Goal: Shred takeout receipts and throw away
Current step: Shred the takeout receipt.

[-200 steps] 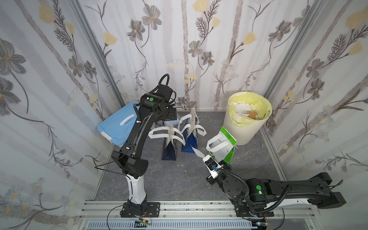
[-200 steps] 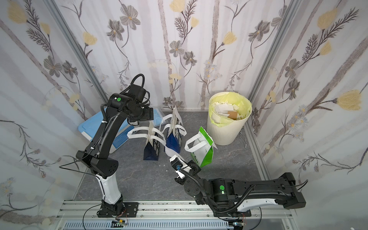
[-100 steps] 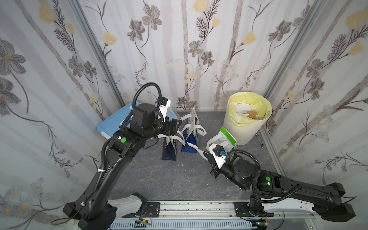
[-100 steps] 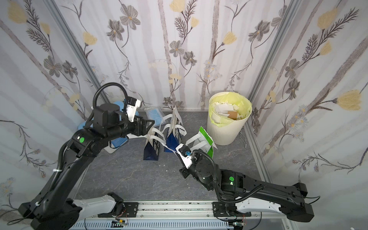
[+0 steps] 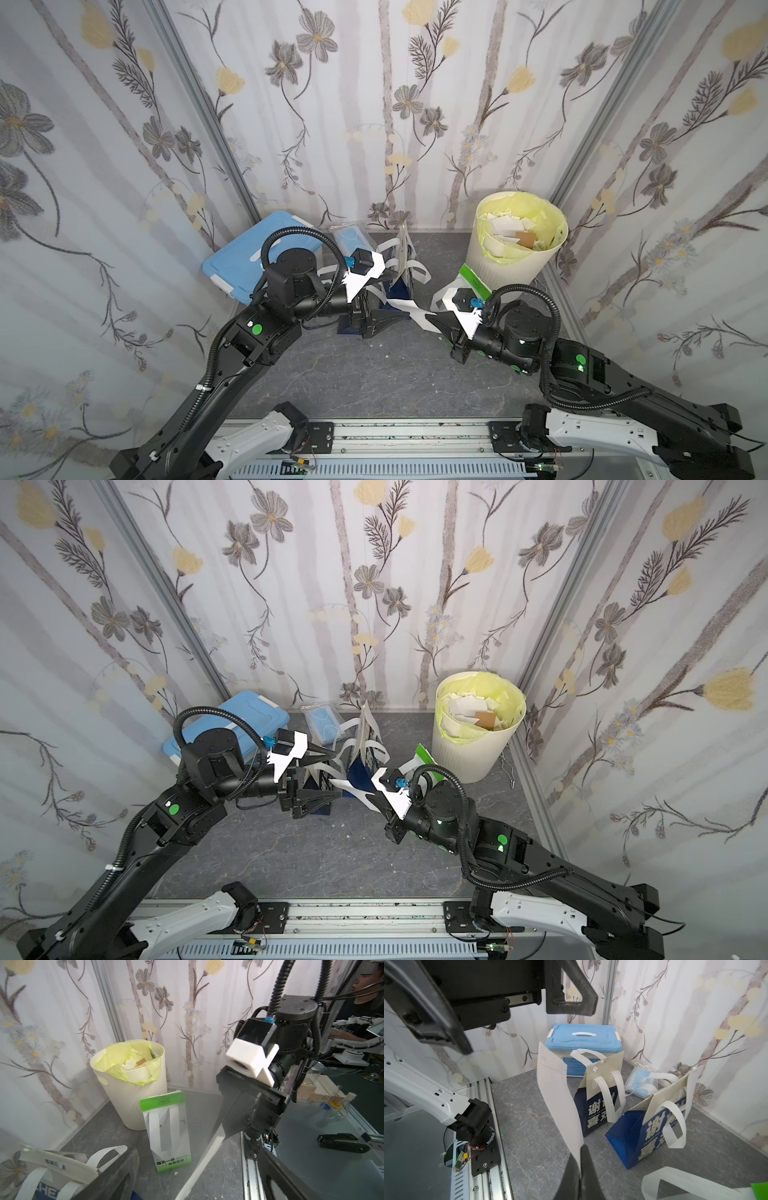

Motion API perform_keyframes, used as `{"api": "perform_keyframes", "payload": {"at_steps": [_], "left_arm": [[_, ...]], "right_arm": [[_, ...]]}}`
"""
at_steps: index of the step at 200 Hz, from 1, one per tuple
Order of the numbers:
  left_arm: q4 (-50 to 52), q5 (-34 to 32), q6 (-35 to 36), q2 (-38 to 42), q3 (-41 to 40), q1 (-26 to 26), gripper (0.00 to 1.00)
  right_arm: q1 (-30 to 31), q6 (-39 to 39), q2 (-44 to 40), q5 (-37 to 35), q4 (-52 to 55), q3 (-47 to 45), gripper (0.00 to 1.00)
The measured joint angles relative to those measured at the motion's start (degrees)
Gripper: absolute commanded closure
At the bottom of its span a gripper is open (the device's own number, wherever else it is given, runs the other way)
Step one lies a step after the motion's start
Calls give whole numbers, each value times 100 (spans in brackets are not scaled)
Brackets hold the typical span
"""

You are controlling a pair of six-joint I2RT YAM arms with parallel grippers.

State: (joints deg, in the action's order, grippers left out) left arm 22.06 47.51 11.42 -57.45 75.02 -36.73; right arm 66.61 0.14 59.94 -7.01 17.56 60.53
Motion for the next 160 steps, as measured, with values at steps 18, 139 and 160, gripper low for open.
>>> {"api": "perform_keyframes", "payload": {"at_steps": [18,139,160], "left_arm": [[68,343,17,-105,33,-4,27],[304,914,-13,-442,33,-66,73],[304,905,-42,-442,33,-68,90]], "right_arm": [[-101,-98,190,328,127,201,100],[-455,-345,767,1364,326,769,100],[-472,-385,807,1419,393,793,100]]}}
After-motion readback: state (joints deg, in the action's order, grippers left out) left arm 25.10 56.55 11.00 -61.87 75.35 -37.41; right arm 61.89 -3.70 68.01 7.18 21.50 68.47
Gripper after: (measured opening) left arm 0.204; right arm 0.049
